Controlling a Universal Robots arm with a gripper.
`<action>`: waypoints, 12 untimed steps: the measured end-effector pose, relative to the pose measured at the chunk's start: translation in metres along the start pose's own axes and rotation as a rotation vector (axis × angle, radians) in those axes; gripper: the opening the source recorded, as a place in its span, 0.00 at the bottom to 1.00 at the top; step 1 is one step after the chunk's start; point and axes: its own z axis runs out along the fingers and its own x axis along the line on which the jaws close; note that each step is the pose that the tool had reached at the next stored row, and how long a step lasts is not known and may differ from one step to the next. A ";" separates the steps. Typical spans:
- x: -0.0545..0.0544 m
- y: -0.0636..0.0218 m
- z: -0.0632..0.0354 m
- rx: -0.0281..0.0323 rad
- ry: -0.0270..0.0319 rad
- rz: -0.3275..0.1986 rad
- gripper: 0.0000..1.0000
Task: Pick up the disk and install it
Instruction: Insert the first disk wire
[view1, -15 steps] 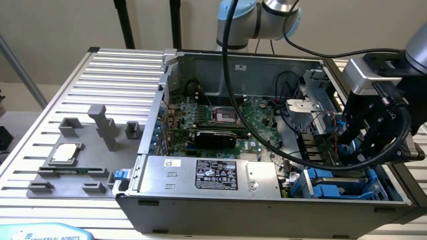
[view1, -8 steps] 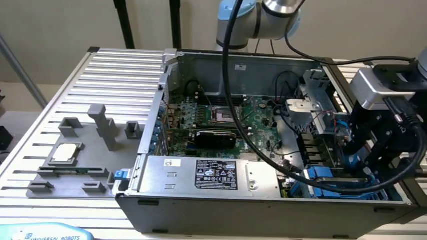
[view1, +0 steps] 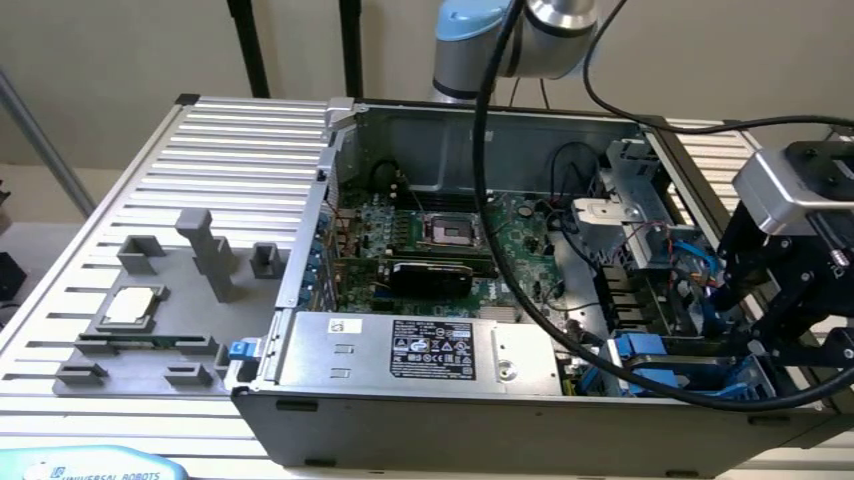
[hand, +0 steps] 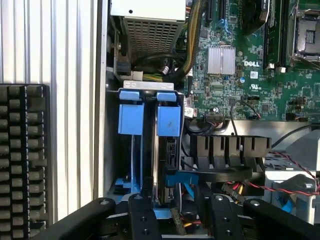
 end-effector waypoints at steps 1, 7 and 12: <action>0.000 -0.0021 0.0000 0.0000 -0.0086 0.000 0.45; 0.001 -0.0110 0.0004 -0.0005 -0.0346 -0.005 0.45; 0.002 -0.0143 0.0006 -0.0030 -0.0363 -0.026 0.45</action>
